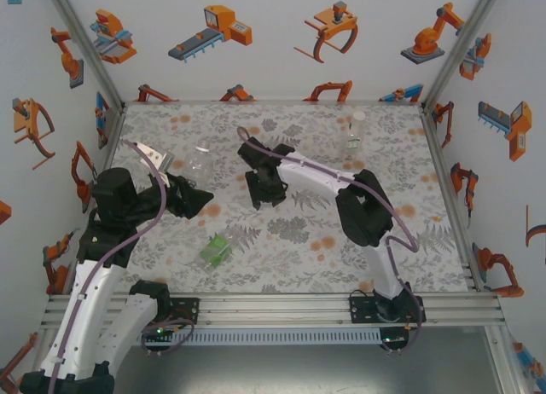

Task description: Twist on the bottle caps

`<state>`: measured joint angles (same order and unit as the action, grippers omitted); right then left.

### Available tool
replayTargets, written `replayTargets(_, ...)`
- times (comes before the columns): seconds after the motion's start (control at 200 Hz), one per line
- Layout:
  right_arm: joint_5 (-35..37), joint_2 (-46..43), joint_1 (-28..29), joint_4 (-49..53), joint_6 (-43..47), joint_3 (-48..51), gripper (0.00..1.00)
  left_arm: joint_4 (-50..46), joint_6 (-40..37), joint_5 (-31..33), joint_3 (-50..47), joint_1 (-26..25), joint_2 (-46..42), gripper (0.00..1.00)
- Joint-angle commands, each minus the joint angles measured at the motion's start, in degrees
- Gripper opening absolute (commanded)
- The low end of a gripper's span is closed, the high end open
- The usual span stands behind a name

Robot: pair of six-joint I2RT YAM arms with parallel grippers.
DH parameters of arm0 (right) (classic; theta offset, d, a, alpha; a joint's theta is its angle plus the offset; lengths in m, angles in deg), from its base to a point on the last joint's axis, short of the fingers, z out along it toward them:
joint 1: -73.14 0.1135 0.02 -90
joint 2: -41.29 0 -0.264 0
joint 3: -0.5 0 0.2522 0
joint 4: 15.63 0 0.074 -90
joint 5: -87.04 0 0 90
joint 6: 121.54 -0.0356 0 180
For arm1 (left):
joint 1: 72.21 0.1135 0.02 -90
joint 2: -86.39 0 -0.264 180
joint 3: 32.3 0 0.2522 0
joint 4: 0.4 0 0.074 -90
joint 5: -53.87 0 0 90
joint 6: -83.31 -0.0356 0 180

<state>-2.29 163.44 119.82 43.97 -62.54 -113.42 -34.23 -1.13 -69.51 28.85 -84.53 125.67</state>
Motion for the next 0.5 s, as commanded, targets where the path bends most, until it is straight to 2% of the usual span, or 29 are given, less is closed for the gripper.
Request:
replayTargets(0.0, -0.17, -2.02, -2.60, 1.42, 1.20, -0.57, 0.49, 2.08, 0.85, -0.27, 0.20, 0.28, -0.26, 0.00)
replayTargets(0.371, -1.59, 0.35, -5.19, 1.28, 2.76, -3.14, 0.49, 1.83, 1.21, -0.21, 0.24, 0.28, -0.39, 0.00)
replayTargets(0.496, -2.12, 1.37, -5.28, 1.13, 2.99, -4.22, 0.45, 1.80, 1.31, -0.23, 0.22, 0.33, -0.60, 0.00)
